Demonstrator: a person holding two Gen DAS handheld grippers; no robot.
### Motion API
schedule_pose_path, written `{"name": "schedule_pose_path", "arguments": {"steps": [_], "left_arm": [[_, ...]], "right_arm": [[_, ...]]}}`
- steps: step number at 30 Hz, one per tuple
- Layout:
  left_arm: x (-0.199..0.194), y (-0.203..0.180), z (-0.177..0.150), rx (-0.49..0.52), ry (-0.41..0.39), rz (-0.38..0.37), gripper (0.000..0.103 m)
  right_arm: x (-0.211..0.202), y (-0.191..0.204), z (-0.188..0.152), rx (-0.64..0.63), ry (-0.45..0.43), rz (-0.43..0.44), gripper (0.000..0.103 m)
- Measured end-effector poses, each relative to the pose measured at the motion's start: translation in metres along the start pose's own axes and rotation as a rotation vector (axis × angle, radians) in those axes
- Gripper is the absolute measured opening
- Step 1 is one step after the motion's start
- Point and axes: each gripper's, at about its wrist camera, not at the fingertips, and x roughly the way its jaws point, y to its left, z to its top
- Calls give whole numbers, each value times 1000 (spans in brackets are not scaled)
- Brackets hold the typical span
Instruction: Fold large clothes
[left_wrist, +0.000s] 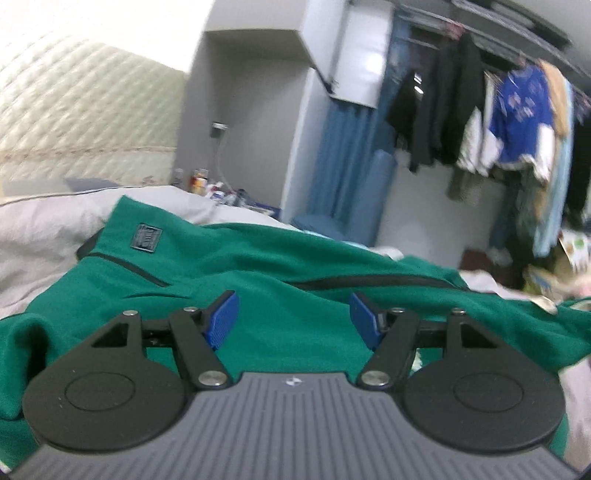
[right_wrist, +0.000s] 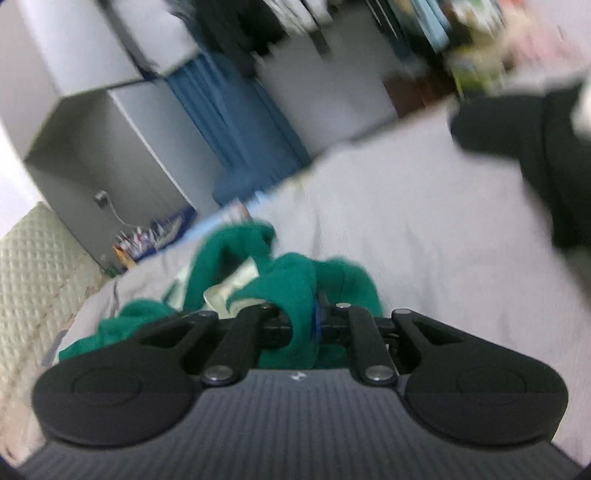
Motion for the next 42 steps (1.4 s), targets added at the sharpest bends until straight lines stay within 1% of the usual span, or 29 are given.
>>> {"name": "schedule_pose_path", "arguments": {"steps": [1, 2, 3, 4, 5, 7, 9, 13, 14, 16, 18, 20, 22, 24, 25, 27, 29, 30, 31, 33, 35, 36, 37, 38, 39, 41, 42], "left_arm": [[0, -6, -1, 19, 8, -12, 72], [1, -12, -1, 34, 18, -25, 72], [2, -19, 0, 51, 35, -44, 72], [3, -25, 1, 60, 42, -57, 72], [4, -32, 1, 64, 45, -70, 72], [7, -46, 5, 59, 57, -113, 72], [12, -64, 9, 65, 71, -147, 72], [43, -102, 33, 100, 127, -233, 72], [57, -114, 42, 116, 159, -255, 72], [91, -135, 60, 148, 251, -291, 72], [125, -154, 73, 179, 341, -324, 72], [158, -172, 83, 208, 410, -359, 72], [190, -188, 91, 240, 476, -358, 71], [222, -206, 91, 263, 577, -369, 71], [238, -212, 89, 275, 630, -362, 71], [268, -226, 79, 312, 744, -285, 70], [290, -236, 67, 333, 837, -251, 70], [300, -241, 61, 352, 878, -222, 70], [307, -244, 56, 376, 904, -192, 70], [317, -254, 45, 469, 934, -121, 70], [318, -258, 35, 530, 950, -93, 68], [317, -260, 32, 556, 949, -81, 64], [313, -258, 31, 569, 933, -64, 34], [309, -257, 33, 563, 879, -16, 9], [304, -251, 40, 522, 824, 28, 9], [293, -241, 53, 450, 749, 51, 8], [285, -234, 63, 393, 705, 48, 8]], "right_arm": [[2, -6, -1, 37, 15, 0, 23], [5, -10, -1, 73, 31, 12, 32], [10, -14, 0, 107, 47, 37, 38], [12, -15, -1, 121, 54, 57, 49], [16, -14, -2, 125, 61, 71, 51], [23, -18, -5, 146, 85, 96, 51], [28, -23, -11, 173, 108, 103, 51], [24, -34, -17, 186, 132, 109, 51], [22, -34, -18, 182, 135, 117, 51], [22, -34, -18, 170, 140, 131, 51], [21, -33, -16, 156, 133, 155, 51], [21, -34, -16, 140, 127, 189, 51], [23, -35, -16, 136, 129, 216, 51], [24, -38, -15, 142, 128, 228, 51], [24, -40, -16, 146, 127, 235, 51], [25, -42, -16, 155, 129, 243, 51], [28, -44, -16, 163, 130, 251, 52], [29, -46, -16, 168, 130, 253, 52], [30, -47, -17, 171, 130, 253, 52], [33, -49, -17, 171, 131, 253, 53], [35, -50, -17, 169, 130, 256, 53], [36, -51, -17, 172, 130, 258, 53], [36, -51, -17, 174, 129, 262, 53], [37, -51, -17, 179, 128, 268, 53], [36, -52, -16, 183, 124, 276, 53], [35, -50, -16, 175, 120, 291, 53], [34, -49, -16, 171, 119, 300, 54]]}}
